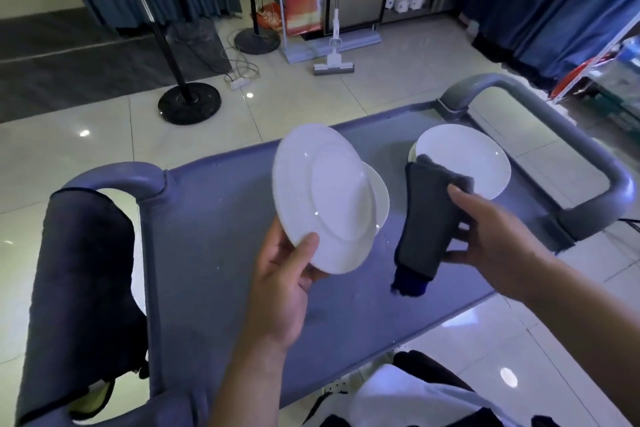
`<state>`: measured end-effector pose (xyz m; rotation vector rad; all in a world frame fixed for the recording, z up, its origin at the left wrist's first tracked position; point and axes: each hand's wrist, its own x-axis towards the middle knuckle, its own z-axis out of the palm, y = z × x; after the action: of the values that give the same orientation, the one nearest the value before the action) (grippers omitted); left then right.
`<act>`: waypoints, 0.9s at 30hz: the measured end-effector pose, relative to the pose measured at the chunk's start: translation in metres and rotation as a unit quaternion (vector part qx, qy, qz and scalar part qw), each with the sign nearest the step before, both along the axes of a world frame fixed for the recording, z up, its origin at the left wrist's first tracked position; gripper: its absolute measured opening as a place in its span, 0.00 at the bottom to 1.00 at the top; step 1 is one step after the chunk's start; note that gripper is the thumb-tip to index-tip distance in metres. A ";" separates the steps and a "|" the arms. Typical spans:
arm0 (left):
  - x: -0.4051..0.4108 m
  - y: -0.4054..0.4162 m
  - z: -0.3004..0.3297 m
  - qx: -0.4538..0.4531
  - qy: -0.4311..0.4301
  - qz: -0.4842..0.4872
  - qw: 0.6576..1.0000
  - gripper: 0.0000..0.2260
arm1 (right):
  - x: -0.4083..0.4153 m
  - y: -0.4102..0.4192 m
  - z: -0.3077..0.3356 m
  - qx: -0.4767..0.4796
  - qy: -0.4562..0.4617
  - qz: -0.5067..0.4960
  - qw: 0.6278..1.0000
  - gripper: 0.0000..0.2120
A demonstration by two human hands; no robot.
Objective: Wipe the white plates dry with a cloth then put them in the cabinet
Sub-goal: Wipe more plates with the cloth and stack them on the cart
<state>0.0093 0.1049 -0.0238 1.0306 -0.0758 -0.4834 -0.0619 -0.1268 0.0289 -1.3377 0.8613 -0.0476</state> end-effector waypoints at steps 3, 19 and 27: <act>-0.009 -0.006 0.002 0.052 -0.050 -0.063 0.995 0.19 | 0.029 0.003 0.016 -0.068 -0.010 0.021 0.997 0.03; -0.024 -0.028 0.012 0.107 -0.084 -0.036 0.990 0.17 | 0.006 0.070 0.012 -0.074 -0.144 0.284 0.945 0.09; -0.027 -0.033 0.007 -0.032 0.098 -0.046 0.994 0.22 | -0.029 0.030 -0.013 -0.306 -0.161 0.387 0.855 0.23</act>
<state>-0.0177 0.0718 -0.0167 0.9145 0.0363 -0.6596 -0.0912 -0.0970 0.0155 -2.1258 -0.0529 0.0919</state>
